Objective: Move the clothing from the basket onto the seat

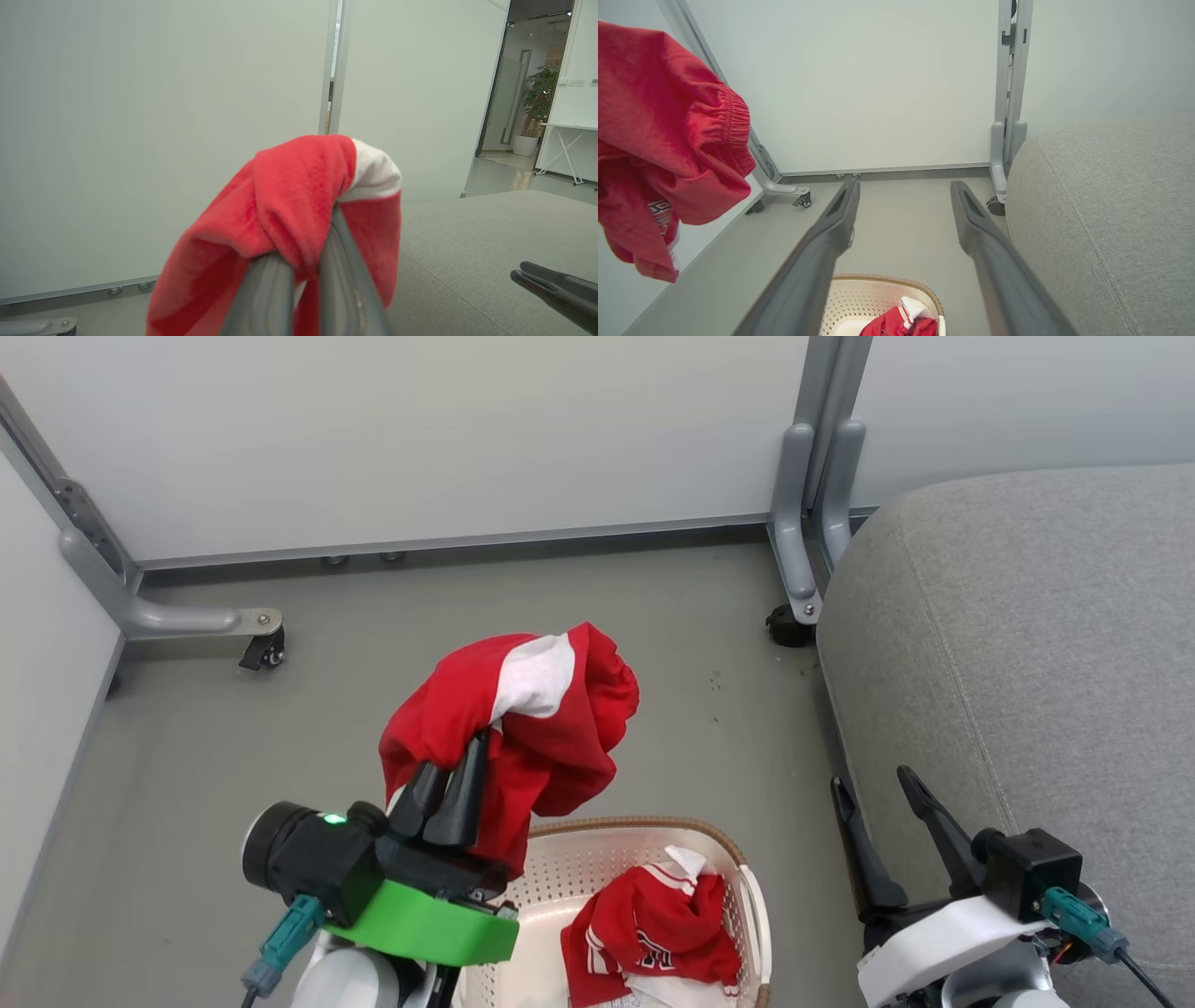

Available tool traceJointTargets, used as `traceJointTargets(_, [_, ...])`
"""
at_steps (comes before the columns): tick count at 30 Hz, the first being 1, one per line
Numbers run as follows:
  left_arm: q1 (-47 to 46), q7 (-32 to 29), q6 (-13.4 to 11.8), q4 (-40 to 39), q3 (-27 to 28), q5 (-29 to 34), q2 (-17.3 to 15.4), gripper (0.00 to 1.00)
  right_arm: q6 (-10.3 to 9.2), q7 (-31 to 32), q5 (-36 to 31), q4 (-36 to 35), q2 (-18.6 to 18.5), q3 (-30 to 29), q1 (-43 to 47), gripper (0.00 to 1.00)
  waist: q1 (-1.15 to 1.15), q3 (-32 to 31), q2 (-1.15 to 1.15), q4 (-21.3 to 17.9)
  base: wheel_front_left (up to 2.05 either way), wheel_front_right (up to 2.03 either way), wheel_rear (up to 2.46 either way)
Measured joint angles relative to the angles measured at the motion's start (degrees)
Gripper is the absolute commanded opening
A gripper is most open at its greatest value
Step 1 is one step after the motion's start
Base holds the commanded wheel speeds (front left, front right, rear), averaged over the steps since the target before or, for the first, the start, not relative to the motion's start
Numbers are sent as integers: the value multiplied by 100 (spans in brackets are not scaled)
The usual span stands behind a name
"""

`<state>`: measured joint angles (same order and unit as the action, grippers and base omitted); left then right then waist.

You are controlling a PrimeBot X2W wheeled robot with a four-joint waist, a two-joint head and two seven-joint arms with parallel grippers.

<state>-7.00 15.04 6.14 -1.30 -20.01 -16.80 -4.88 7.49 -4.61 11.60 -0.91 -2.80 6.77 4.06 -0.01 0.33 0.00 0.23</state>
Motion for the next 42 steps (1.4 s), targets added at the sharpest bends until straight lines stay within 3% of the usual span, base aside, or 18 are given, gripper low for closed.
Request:
traceJointTargets(21, [134, 0, 42, -11, 8, 57, 77, 0, 0, 153, 42, -86, -1, 248, 120, 100, 0, -96, 0, 3, 0, 0, 0])
traceJointTargets(34, [98, -1, 69, 51, -113, 81, 119, 0, 0, 366, 750, 192, -272, 2349, -1240, 100, 0, -15, 0, 181, 0, 0, 0])
traceJointTargets(42, [46, 0, 92, 122, -344, 70, 146, 0, 0, 212, 1148, 719, -319, 3091, -2133, 100, 0, 17, 0, 362, 0, 0, 0])
